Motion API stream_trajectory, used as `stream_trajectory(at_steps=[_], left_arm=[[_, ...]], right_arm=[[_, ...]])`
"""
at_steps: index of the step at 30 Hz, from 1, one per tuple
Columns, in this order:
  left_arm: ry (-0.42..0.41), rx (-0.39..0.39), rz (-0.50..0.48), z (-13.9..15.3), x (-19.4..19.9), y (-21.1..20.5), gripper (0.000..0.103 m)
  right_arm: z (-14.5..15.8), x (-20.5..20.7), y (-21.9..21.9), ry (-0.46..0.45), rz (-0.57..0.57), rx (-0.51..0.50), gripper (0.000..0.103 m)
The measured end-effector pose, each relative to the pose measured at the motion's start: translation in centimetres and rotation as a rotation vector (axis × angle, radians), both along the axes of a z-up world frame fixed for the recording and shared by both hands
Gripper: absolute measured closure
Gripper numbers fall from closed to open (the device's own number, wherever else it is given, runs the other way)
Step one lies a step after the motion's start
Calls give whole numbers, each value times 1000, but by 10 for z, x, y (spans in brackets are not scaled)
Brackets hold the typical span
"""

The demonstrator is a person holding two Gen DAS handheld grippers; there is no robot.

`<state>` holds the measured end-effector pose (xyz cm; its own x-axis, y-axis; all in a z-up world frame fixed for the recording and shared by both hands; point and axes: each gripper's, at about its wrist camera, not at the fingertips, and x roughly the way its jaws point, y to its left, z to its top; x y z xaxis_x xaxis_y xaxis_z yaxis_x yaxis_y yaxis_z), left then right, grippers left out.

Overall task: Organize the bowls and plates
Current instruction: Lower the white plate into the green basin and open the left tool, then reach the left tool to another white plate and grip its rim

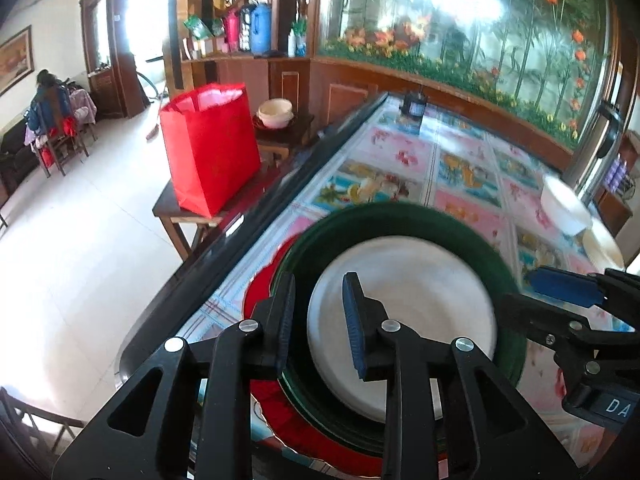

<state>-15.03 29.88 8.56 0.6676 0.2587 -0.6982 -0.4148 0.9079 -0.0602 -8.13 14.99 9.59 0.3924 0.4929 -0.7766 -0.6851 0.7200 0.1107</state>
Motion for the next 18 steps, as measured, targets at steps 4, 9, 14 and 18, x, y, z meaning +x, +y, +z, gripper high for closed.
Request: stream_trajectory(at_steps=[4, 9, 14, 18], left_arm=[[-78, 51, -5, 17, -7, -14, 39], [-108, 66, -63, 27, -1, -40, 39], [-114, 60, -126, 31, 12, -68, 39], [-104, 70, -188, 31, 24, -95, 39]], right_arm=[[8, -3, -23, -70, -65, 20, 41], [8, 4, -62, -105, -181, 24, 28], [5, 12, -99, -90, -263, 33, 28], [3, 18, -130, -87, -334, 25, 28]])
